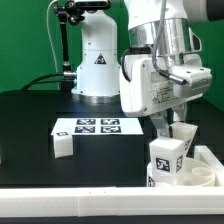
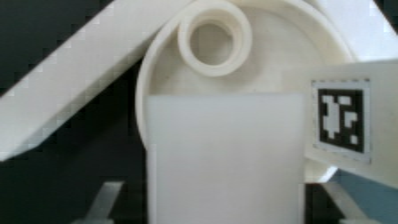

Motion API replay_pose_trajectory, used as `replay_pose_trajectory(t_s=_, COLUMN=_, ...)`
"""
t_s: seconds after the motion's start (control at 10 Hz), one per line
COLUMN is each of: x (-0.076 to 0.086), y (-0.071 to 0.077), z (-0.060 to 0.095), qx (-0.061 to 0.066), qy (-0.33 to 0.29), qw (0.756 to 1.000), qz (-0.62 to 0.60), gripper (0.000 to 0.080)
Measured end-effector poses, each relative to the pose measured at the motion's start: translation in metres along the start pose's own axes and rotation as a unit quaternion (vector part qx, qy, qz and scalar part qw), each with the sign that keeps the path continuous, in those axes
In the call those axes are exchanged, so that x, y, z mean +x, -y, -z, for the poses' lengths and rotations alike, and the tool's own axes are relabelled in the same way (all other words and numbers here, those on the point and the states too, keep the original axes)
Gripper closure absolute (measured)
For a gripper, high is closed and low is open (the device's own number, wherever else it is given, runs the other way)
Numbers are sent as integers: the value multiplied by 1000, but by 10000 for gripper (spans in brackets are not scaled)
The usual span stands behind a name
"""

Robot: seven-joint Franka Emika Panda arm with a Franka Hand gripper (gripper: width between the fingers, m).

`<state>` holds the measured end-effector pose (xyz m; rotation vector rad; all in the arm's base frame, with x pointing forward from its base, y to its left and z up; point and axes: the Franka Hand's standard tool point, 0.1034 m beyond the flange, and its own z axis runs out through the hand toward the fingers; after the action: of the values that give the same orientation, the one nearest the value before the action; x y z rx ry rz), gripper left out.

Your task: Assemble stool

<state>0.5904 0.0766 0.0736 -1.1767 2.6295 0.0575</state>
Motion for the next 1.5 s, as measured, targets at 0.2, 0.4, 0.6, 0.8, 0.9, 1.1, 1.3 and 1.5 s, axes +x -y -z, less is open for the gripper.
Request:
replay_pose_trajectory(t_s=0.2, x=-1, y=-2, z=0, qx=-6, qy=7, qw=1000, qz=-23, gripper=459)
replay_pose_trajectory(t_s=0.4, x=-1, y=-3, z=0, qx=-8, qy=10, qw=1000, qz=-25, gripper=459)
replay_pose_trajectory(t_s=0.6, x=-7, y=-2, z=3, qx=-28, qy=11, qw=999, qz=26, gripper=301)
replay_pose_trajectory(t_s=0.8, x=-17, y=2, z=11, qx=-34, qy=19, qw=997, qz=63, gripper=160)
replay_pose_trajectory(t_s=0.9, x=-21, y=2, z=15, qx=-33, qy=23, qw=995, qz=93, gripper=160)
replay_pose_trajectory(t_s=1.1, x=-21, y=3, z=15, qx=-30, qy=25, qw=986, qz=160, gripper=153)
replay_pose_trajectory(t_s=1.3, x=-21, y=3, z=15, qx=-29, qy=26, qw=975, qz=217, gripper=151)
replay_pose_trajectory(t_s=1.5, x=-21, y=2, z=14, qx=-27, qy=20, qw=945, qz=326, gripper=151)
